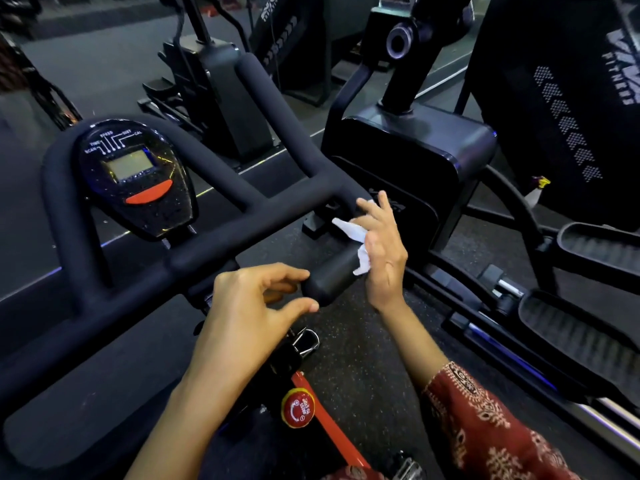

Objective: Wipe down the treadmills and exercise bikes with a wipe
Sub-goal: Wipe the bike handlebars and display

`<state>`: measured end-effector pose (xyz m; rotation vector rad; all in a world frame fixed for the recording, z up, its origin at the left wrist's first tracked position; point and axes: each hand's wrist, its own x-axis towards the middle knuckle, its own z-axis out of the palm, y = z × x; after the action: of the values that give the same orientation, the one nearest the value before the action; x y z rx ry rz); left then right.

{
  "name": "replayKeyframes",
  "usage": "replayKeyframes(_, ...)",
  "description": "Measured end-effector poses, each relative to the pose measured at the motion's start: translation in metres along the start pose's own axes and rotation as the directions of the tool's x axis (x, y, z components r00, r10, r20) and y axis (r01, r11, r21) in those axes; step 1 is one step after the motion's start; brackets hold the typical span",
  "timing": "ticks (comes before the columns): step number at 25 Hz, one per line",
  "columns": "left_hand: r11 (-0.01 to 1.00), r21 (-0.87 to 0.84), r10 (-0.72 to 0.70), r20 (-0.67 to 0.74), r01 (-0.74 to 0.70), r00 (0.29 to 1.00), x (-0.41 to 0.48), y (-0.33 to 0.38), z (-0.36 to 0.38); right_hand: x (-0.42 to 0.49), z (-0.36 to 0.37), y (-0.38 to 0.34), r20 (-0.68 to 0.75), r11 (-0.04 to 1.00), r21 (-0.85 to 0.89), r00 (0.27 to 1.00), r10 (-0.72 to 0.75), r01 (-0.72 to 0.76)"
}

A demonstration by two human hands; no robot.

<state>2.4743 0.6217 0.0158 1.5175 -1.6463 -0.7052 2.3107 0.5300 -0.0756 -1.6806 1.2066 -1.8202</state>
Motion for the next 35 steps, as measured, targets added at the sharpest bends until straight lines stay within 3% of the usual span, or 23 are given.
replayKeyframes(2, 0.999, -0.041, 0.033, 0.009, -0.033, 0.999, 0.000, 0.003, 0.001, -0.019, 0.009, -0.019, 0.004, 0.998, 0.006, 0.998, 0.067, -0.067)
replayKeyframes(6, 0.985, 0.018, 0.169, 0.032, -0.170, 0.985, 0.006, 0.007, 0.004, -0.047, 0.014, -0.022, 0.070, 0.967, -0.119, 0.973, -0.218, 0.225)
replayKeyframes(7, 0.979, 0.040, 0.198, 0.040, -0.200, 0.979, 0.008, 0.008, 0.006, -0.033, 0.008, -0.010, 0.087, 0.969, -0.109, 0.973, -0.214, 0.223)
replayKeyframes(10, 0.951, 0.119, 0.279, 0.057, -0.284, 0.958, 0.014, 0.007, 0.014, 0.017, -0.010, 0.007, 0.126, 0.995, 0.069, 0.990, 0.059, -0.068)
replayKeyframes(12, 0.933, 0.177, 0.305, 0.065, -0.312, 0.950, 0.016, 0.007, 0.019, 0.010, -0.007, -0.003, 0.144, 0.979, 0.121, 0.978, 0.147, -0.165)
replayKeyframes(14, 0.926, 0.181, 0.323, 0.072, -0.331, 0.944, 0.019, 0.007, 0.019, -0.020, 0.000, -0.019, 0.132, 0.995, 0.064, 0.989, 0.073, -0.082)
replayKeyframes(17, 0.911, 0.188, 0.359, 0.072, -0.366, 0.930, 0.019, 0.007, 0.017, -0.034, -0.003, -0.021, 0.187, 0.987, -0.031, 0.971, -0.149, 0.157)
replayKeyframes(18, 0.919, 0.185, 0.342, 0.072, -0.349, 0.937, 0.020, 0.006, 0.017, -0.022, -0.007, -0.013, 0.214, 0.986, -0.041, 0.966, -0.147, 0.159)
replayKeyframes(22, 0.940, 0.181, 0.278, 0.079, -0.288, 0.957, 0.017, 0.003, 0.017, 0.014, -0.018, -0.005, 0.223, 0.994, -0.015, 0.969, 0.108, -0.107)
replayKeyframes(25, 0.949, 0.167, 0.259, 0.067, -0.267, 0.964, 0.015, 0.000, 0.004, -0.018, -0.008, -0.039, 0.199, 0.991, -0.135, 0.979, 0.046, -0.020)
replayKeyframes(28, 0.930, 0.235, 0.293, -0.017, -0.281, 0.956, 0.010, -0.008, -0.021, -0.032, 0.008, -0.077, 0.293, 0.978, -0.149, 0.951, -0.099, 0.148)
replayKeyframes(31, 0.920, 0.325, 0.288, -0.174, -0.221, 0.942, 0.007, -0.018, -0.062, -0.009, 0.042, -0.115, 0.358, 0.992, -0.025, 0.928, -0.106, 0.123)
replayKeyframes(33, 0.884, 0.435, 0.317, -0.280, -0.174, 0.906, 0.007, -0.024, -0.093, 0.012, 0.072, -0.135, 0.298, 0.988, 0.029, 0.942, -0.156, 0.154)
replayKeyframes(35, 0.828, 0.545, 0.372, -0.351, -0.136, 0.859, 0.010, -0.028, -0.121, 0.033, 0.107, -0.154, 0.124, 0.981, 0.060, 0.974, -0.189, 0.183)
